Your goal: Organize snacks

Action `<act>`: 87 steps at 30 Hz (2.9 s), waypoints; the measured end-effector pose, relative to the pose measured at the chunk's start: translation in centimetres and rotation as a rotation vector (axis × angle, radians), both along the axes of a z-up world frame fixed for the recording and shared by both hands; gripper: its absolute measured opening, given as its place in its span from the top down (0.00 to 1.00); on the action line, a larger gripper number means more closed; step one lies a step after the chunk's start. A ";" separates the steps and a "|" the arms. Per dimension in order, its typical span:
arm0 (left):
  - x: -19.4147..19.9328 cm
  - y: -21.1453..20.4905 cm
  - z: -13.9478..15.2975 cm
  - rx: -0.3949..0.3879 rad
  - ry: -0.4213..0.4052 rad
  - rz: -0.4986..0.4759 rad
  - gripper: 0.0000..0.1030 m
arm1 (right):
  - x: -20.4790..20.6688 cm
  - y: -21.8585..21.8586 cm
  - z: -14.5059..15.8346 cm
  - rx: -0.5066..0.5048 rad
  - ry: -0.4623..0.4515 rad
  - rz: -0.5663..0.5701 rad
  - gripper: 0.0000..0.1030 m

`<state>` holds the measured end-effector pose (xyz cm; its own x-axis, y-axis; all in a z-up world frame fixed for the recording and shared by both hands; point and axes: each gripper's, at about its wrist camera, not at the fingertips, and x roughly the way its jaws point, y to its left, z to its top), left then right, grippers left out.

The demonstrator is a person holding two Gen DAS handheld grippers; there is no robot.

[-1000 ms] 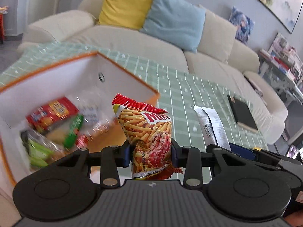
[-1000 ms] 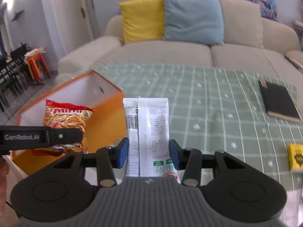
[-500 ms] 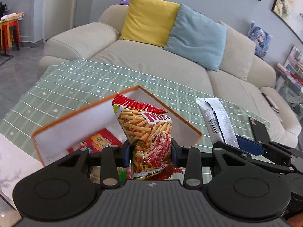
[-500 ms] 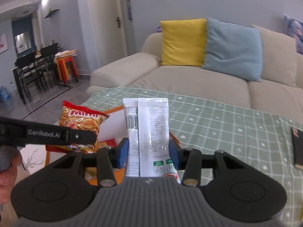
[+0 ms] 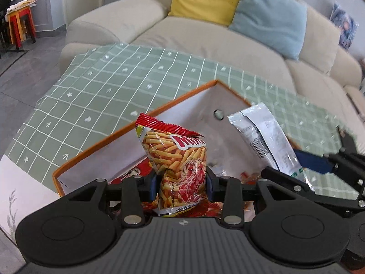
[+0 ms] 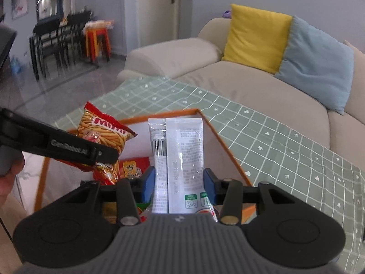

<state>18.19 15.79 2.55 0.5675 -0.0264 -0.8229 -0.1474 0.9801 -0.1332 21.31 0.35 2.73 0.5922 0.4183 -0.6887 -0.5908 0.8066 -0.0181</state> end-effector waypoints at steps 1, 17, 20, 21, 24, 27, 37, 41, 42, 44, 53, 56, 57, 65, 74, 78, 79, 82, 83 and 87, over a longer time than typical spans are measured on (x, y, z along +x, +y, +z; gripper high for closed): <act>0.3 0.0 -0.4 0.004 0.012 -0.003 0.58 | 0.4 0.5 -0.5 -0.019 0.006 0.008 0.58; 2.8 -0.9 -4.5 0.104 0.124 -0.043 0.58 | 2.5 3.8 -5.2 -0.236 -0.002 0.078 0.58; 2.9 -1.1 -5.1 0.110 0.141 -0.053 0.57 | 2.3 3.8 -5.7 -0.257 -0.004 0.087 0.57; 2.9 -1.2 -5.2 0.116 0.145 -0.054 0.57 | 2.3 3.7 -5.9 -0.262 -0.002 0.088 0.57; 2.9 -1.4 -5.4 0.134 0.156 -0.057 0.56 | 2.4 3.5 -6.1 -0.266 0.007 0.082 0.56; 2.8 -1.5 -5.3 0.141 0.161 -0.057 0.53 | 2.5 3.4 -5.9 -0.268 0.009 0.078 0.56; 1.4 -2.2 -2.2 0.177 0.065 -0.069 0.24 | 1.8 2.7 -4.1 -0.263 -0.023 0.066 0.40; -0.1 -2.8 0.1 0.195 -0.016 -0.060 0.23 | 0.8 1.6 -2.3 -0.234 -0.067 0.034 0.32; -0.5 -3.1 0.7 0.204 -0.038 -0.059 0.23 | 0.6 1.2 -1.8 -0.224 -0.077 0.023 0.31; -1.5 -3.6 1.9 0.231 -0.092 -0.057 0.23 | 0.1 0.3 -0.7 -0.203 -0.098 -0.012 0.30; -6.4 -5.5 6.4 0.244 -0.307 -0.067 0.23 | -3.8 -4.4 3.4 -0.097 -0.178 -0.199 0.23; -8.2 -5.8 7.7 0.186 -0.374 -0.061 0.24 | -6.1 -5.9 4.6 -0.057 -0.221 -0.241 0.21; -8.9 -6.0 8.0 0.183 -0.392 -0.060 0.25 | -7.0 -6.5 5.1 -0.037 -0.238 -0.256 0.18; -13.2 -8.7 9.4 0.251 -0.493 -0.059 0.28 | -12.5 -10.0 7.4 0.070 -0.312 -0.360 0.13; -16.9 -11.4 7.2 0.223 -0.514 -0.060 0.22 | -17.6 -12.7 6.0 0.106 -0.284 -0.445 0.11; -17.5 -12.9 5.9 0.247 -0.500 -0.083 0.18 | -18.9 -13.8 4.8 0.105 -0.243 -0.490 0.10; -17.4 -13.3 5.6 0.268 -0.493 -0.089 0.16 | -19.2 -14.2 4.5 0.108 -0.232 -0.504 0.10; -17.6 -13.7 4.6 0.289 -0.457 -0.097 0.16 | -20.0 -15.1 3.7 0.113 -0.215 -0.539 0.10; -17.5 -13.7 4.2 0.289 -0.441 -0.097 0.16 | -20.0 -15.2 3.5 0.110 -0.209 -0.543 0.10; -17.5 -13.6 3.0 0.284 -0.382 -0.092 0.16 | -19.8 -15.2 2.4 0.096 -0.163 -0.547 0.10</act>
<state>0.74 2.15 5.57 0.8366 0.1049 -0.5377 -0.0513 0.9922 0.1138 1.47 -14.87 5.11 0.8350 0.0780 -0.5446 -0.0834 0.9964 0.0148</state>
